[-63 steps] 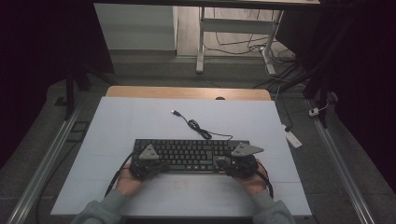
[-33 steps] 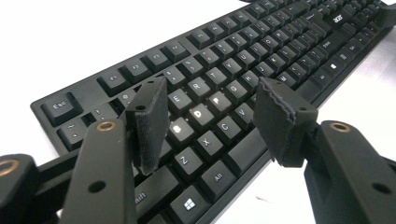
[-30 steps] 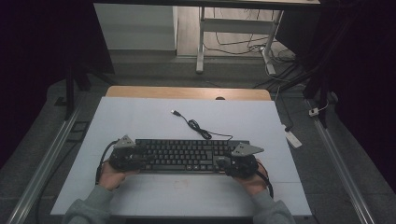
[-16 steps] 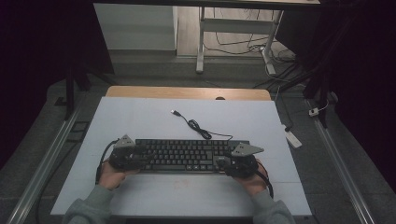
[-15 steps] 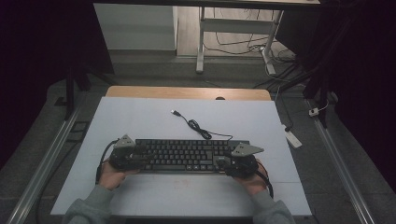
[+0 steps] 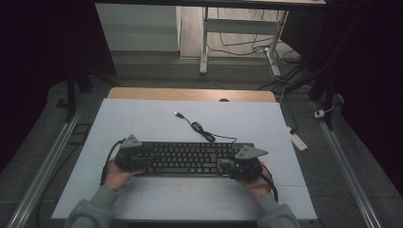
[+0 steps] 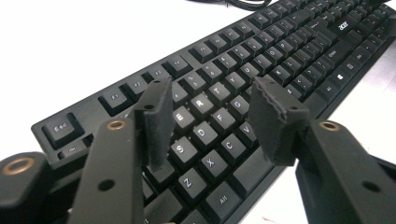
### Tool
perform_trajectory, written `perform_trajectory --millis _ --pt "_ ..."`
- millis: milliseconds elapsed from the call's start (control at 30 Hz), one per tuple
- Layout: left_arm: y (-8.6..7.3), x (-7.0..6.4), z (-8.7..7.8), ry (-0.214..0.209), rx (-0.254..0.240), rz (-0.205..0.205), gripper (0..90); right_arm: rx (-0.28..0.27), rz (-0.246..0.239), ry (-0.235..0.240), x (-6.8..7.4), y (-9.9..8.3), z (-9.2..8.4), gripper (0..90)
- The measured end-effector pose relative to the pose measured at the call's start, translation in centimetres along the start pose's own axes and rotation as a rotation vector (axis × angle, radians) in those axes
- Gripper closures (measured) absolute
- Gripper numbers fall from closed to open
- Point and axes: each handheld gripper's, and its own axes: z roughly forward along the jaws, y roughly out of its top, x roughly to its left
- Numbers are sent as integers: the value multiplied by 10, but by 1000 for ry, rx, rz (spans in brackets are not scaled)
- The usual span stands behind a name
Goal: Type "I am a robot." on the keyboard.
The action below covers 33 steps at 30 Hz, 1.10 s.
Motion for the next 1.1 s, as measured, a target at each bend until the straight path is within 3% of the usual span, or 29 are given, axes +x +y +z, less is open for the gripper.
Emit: perform_trajectory --millis 533,1100 --pt "11 -2 23 4 31 47 878 -1 0 0 0 0 0 497" --pt "10 -2 41 32 97 58 885 -2 -2 3 0 0 0 496"
